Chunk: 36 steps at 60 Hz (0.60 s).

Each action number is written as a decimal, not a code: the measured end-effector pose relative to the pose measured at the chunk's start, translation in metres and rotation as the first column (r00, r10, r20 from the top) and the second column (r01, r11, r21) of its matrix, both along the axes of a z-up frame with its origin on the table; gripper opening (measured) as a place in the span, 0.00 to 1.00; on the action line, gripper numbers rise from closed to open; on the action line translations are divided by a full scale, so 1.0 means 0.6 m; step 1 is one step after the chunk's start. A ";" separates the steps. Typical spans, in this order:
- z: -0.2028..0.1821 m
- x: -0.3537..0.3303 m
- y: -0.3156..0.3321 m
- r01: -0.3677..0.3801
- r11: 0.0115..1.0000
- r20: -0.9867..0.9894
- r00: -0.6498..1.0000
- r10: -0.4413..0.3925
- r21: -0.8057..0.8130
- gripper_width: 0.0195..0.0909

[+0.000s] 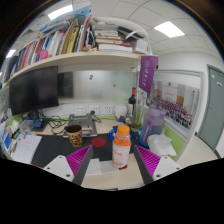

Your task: Pour water

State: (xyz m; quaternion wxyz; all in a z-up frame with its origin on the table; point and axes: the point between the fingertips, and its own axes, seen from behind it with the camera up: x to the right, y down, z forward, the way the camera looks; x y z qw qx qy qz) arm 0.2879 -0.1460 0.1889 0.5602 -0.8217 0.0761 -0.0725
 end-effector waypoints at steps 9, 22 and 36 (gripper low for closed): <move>-0.087 0.053 0.061 -0.031 1.000 -0.019 0.999 0.031 -0.007 0.92; -0.140 0.081 0.161 -0.081 0.995 -0.046 0.995 0.084 0.061 0.90; -0.144 0.089 0.221 -0.131 0.979 -0.022 0.990 0.136 0.153 0.52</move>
